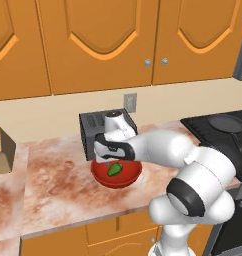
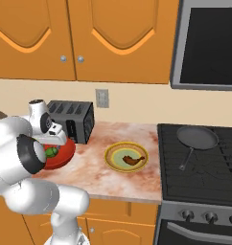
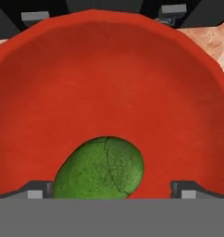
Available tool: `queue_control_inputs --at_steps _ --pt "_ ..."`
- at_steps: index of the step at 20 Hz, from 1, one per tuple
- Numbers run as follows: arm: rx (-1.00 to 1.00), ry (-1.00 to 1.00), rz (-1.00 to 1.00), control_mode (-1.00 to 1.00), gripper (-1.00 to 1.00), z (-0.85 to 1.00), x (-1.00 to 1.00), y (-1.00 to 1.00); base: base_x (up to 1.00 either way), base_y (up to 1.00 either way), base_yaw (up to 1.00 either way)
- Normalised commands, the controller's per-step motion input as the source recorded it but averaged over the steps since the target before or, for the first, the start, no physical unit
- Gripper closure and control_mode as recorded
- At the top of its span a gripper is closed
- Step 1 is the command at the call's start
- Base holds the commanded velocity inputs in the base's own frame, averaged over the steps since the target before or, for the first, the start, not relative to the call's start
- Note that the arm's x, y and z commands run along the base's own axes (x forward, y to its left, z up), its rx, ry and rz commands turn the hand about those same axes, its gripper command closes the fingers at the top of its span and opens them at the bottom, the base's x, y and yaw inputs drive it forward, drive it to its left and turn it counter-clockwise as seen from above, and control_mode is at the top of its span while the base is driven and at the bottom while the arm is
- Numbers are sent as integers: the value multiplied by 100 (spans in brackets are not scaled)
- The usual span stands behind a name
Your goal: Place the chicken drumstick on the plate and place the avocado on the same plate.
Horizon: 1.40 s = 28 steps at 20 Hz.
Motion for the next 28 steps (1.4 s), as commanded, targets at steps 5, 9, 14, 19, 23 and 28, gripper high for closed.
queue_control_inputs --at_steps 5,9,14,19,23,28 --pt "0 0 -8 -100 -100 -13 16 6 0 0 0" --pt "0 0 -13 -100 -100 -8 0 8 0 0 0" --pt "0 0 -20 -100 -100 -4 -9 5 0 0 0" --pt "0 0 -24 -100 -100 -9 -14 0 0 0 0" --pt "0 0 -22 -100 -100 -19 -2 0 0 0 0" --pt "0 0 -18 -100 -100 -17 0 0 0 0 0"
